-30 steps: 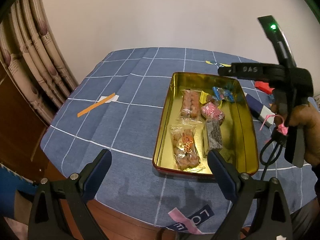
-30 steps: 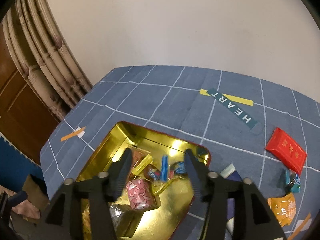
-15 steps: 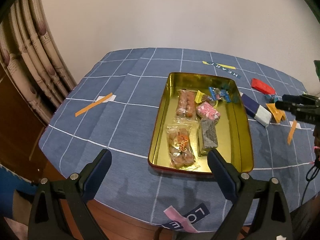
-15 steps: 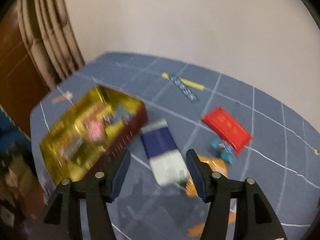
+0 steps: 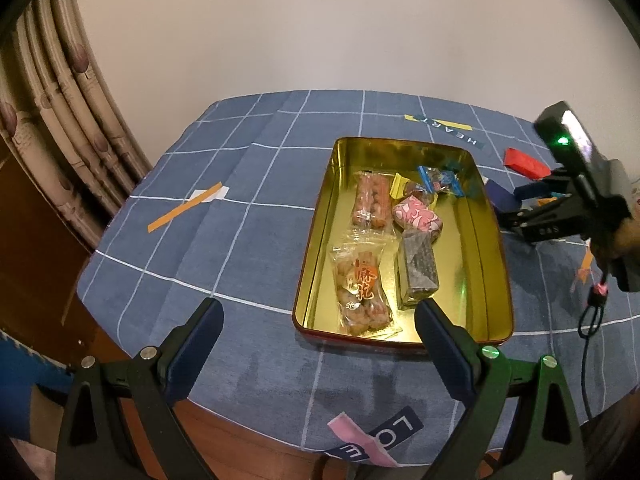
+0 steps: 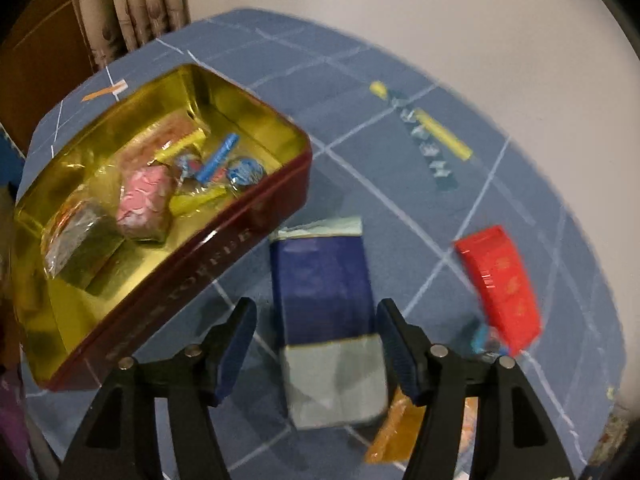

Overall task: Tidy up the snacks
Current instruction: 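Grasp the navy-and-white box with the right tool and lift it, then grasp the orange snack bag with the left tool while right tool holds the navy box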

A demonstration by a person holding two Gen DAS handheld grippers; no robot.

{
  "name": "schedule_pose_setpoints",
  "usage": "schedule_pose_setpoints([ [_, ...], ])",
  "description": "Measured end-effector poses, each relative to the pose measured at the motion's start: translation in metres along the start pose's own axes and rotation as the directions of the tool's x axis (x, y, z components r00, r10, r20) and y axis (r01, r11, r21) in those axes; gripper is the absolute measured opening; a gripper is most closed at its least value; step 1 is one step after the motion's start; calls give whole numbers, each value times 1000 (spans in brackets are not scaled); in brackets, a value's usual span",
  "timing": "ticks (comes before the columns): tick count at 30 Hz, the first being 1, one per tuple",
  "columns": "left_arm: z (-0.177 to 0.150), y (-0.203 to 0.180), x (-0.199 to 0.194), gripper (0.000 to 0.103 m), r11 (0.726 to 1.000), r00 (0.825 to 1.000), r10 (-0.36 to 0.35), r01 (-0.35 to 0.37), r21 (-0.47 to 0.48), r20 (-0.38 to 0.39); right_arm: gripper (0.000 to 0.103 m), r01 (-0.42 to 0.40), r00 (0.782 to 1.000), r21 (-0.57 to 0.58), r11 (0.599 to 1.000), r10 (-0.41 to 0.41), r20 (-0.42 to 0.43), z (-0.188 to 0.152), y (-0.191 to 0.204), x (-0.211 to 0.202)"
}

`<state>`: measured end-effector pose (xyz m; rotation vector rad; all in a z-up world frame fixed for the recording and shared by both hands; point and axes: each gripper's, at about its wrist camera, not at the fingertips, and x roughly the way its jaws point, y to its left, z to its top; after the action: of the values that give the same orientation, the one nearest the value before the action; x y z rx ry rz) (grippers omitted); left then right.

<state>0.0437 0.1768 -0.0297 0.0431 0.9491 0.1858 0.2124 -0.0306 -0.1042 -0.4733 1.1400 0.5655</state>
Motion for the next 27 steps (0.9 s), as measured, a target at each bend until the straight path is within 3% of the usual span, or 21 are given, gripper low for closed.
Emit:
schedule_pose_setpoints([
  [2,0,-1,1,95,1000,1000,-2,2,5,-2,66,-45,999,41,998,45,3,1,-7,4],
  [5,0,-4,2,95,1000,1000,3,-3,16,-6,52,-13,1000,37,999,12,13,-2,3,3],
  [7,-1,-6,2,95,1000,1000,5,-5,24,-5,52,35,999,24,999,-35,11,-11,16,-4],
  [9,-2,-7,0,95,1000,1000,9,-9,30,0,52,43,998,40,998,-45,50,-33,27,-20],
  [13,-4,-12,-7,95,999,1000,-8,6,45,24,52,18,992,181,983,-40,119,-101,20,-61],
  [17,-9,-30,-15,95,994,998,-33,27,110,49,52,3,980,437,899,-89,177,-197,-25,-110],
  [21,-10,-55,-29,95,976,991,-121,107,188,64,52,101,968,602,792,-218,124,-268,-84,-141],
  [25,-4,-81,-43,96,941,968,-248,230,246,41,52,169,953,678,715,-294,72,-303,-136,-147],
  [27,5,-101,-47,96,915,953,-304,286,284,20,52,165,948,704,691,-307,79,-315,-150,-146],
])
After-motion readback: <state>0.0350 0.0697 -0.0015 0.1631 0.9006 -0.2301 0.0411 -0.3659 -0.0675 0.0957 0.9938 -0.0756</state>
